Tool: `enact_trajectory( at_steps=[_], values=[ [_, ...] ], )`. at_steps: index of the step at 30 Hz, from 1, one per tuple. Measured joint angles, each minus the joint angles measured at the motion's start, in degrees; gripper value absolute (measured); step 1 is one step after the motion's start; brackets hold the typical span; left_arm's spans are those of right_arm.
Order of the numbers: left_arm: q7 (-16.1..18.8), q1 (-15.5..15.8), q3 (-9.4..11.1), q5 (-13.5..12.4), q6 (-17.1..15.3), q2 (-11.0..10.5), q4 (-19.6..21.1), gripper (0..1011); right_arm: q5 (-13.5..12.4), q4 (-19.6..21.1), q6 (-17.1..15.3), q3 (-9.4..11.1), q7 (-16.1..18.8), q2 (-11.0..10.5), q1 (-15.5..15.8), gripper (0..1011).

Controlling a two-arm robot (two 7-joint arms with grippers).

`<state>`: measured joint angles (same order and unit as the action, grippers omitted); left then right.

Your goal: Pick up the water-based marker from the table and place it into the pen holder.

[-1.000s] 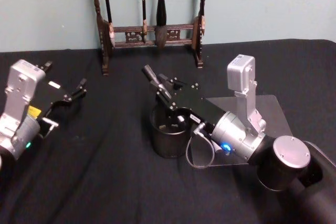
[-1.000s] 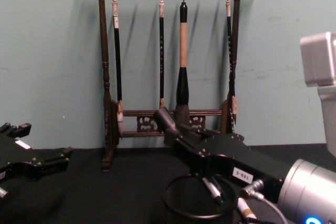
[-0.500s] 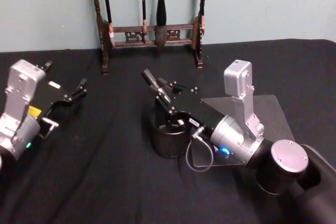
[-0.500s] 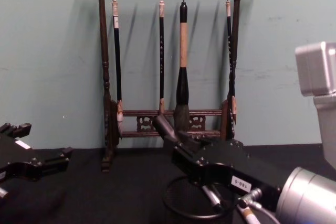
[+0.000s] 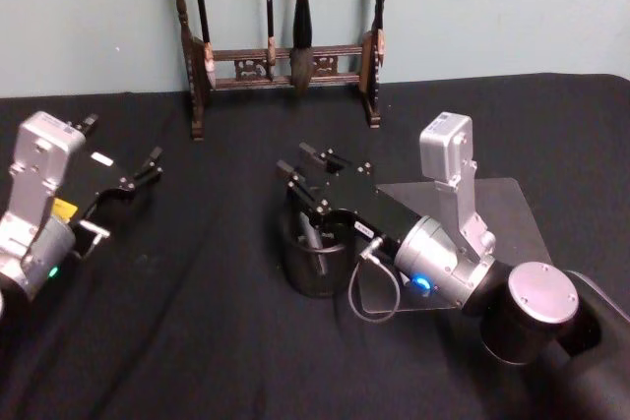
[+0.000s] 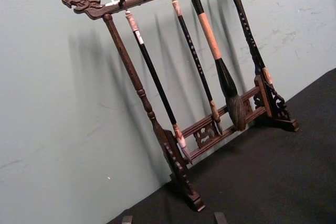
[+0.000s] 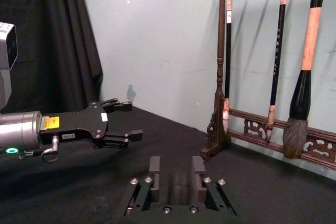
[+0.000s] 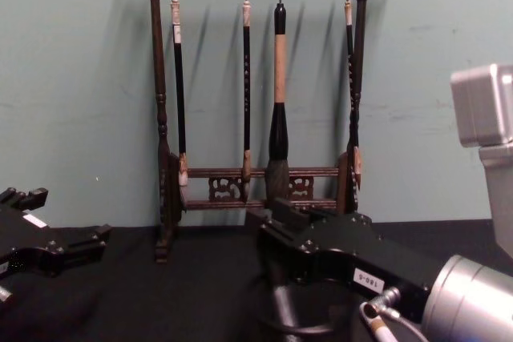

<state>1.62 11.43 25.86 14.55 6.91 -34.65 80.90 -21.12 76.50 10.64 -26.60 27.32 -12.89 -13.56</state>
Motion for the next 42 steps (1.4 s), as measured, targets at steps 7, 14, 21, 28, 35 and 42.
enact_trajectory(
  at_steps=[7,14,21,28,35,42],
  values=[
    [0.0,0.0,0.0,0.0,0.0,0.0,0.0,1001,-0.09,0.02,-0.03,0.04,0.04,0.0,-0.03,589],
    [0.0,0.0,0.0,0.0,0.0,0.0,0.0,1001,-0.14,0.02,-0.06,0.06,0.08,0.0,-0.05,804],
    [0.0,0.0,0.0,0.0,0.0,0.0,0.0,1001,-0.19,0.02,-0.09,0.06,0.13,0.0,-0.04,999],
    [0.0,0.0,0.0,0.0,0.0,0.0,0.0,1001,-0.12,2.58,-2.03,1.0,-0.71,-1.12,0.14,1002],
    [0.0,0.0,0.0,0.0,0.0,0.0,0.0,1001,0.16,7.59,-6.38,3.33,-3.43,-3.78,1.01,1002],
    [0.0,0.0,0.0,0.0,0.0,0.0,0.0,1001,0.53,12.2,-13.97,6.19,-7.55,-6.59,2.17,1002]
  ],
)
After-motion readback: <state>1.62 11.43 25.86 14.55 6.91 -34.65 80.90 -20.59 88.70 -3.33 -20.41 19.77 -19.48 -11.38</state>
